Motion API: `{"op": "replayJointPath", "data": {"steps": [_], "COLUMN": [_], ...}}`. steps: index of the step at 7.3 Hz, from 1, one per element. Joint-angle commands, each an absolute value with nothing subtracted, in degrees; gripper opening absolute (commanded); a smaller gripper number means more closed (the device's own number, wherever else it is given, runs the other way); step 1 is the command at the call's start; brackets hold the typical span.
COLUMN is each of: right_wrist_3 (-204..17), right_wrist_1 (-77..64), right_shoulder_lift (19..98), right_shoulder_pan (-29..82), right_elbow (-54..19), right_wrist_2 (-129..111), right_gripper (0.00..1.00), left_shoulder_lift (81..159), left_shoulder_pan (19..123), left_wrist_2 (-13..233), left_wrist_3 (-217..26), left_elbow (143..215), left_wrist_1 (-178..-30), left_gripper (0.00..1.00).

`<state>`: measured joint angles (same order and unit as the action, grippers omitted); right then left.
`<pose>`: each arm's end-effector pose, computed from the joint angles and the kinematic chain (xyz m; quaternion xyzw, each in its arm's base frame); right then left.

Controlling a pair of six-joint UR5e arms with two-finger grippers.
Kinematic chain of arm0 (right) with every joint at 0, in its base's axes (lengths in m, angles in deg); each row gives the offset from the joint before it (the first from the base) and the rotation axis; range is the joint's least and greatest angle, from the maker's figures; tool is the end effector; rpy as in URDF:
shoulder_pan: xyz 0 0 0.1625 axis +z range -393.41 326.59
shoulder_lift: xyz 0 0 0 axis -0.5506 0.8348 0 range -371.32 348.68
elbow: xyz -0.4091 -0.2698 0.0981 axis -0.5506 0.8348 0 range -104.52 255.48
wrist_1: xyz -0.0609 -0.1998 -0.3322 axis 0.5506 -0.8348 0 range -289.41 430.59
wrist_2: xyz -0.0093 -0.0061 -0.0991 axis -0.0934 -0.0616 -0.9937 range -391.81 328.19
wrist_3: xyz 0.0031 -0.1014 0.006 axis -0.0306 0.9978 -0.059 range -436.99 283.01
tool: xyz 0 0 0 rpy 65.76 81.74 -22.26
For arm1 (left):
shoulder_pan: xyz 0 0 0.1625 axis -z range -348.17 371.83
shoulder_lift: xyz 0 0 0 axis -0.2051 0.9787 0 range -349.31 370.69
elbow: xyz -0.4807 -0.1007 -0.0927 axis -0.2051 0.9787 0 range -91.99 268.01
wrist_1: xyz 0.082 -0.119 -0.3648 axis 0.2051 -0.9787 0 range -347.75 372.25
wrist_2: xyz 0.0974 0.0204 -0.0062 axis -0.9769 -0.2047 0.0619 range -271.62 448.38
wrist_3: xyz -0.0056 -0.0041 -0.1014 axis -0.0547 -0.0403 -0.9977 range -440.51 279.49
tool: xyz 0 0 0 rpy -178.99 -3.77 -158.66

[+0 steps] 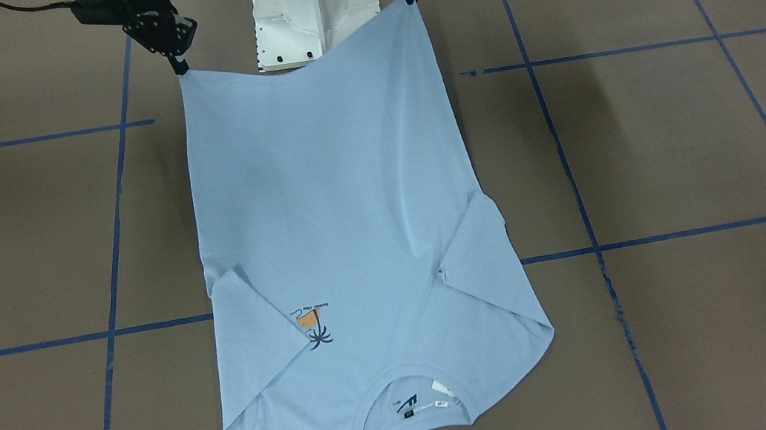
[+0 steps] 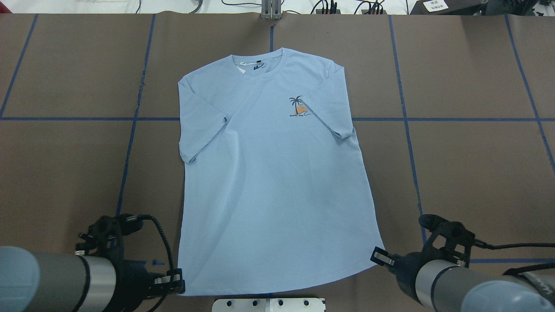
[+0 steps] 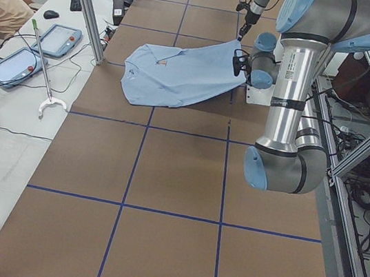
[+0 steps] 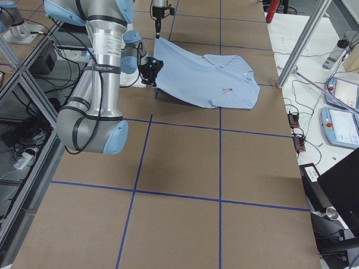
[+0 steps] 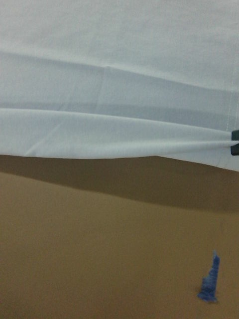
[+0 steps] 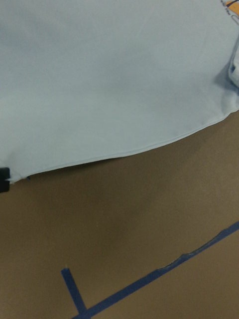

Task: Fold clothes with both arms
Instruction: 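Lift the hem with both grippers and fold it toward the collar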

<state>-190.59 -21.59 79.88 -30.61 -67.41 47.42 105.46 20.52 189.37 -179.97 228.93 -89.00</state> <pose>-0.3511 -0.1695 0.3615 0.0085 -0.4255 0.2447 0.8712 0.3589 -0.1700 0.3031 -0.0836 0.5485 -0.0788 0.8282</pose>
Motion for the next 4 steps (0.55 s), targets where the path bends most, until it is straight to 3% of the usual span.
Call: {"op": "replayJointPath", "data": {"steps": [1,2,4], "right_wrist_3": [-184.4,-178.0,-168.4], "right_wrist_1": [-33.2,-35.8,-38.7], "right_shoulder_lift": [73.7,67.3,54.8], "right_shoulder_pan": [-23.9,-20.7,-8.5], "right_elbow": [-75.1,-72.8,-61.2], "right_wrist_2": [56.7,58.1,64.4], "right_gripper": [0.0,0.0,0.0], "left_shoulder_lift": [107.6,109.7,113.8], "left_shoulder_pan": [23.1,25.8,39.4], "left_wrist_2": [194.5,194.6,198.6], "left_wrist_3": [-179.4,-174.9,-161.3], "left_elbow": [238.5,236.4,226.3], "left_wrist_1": [-78.2,-78.0,-77.8], "left_gripper": [0.0,0.0,0.0]}}
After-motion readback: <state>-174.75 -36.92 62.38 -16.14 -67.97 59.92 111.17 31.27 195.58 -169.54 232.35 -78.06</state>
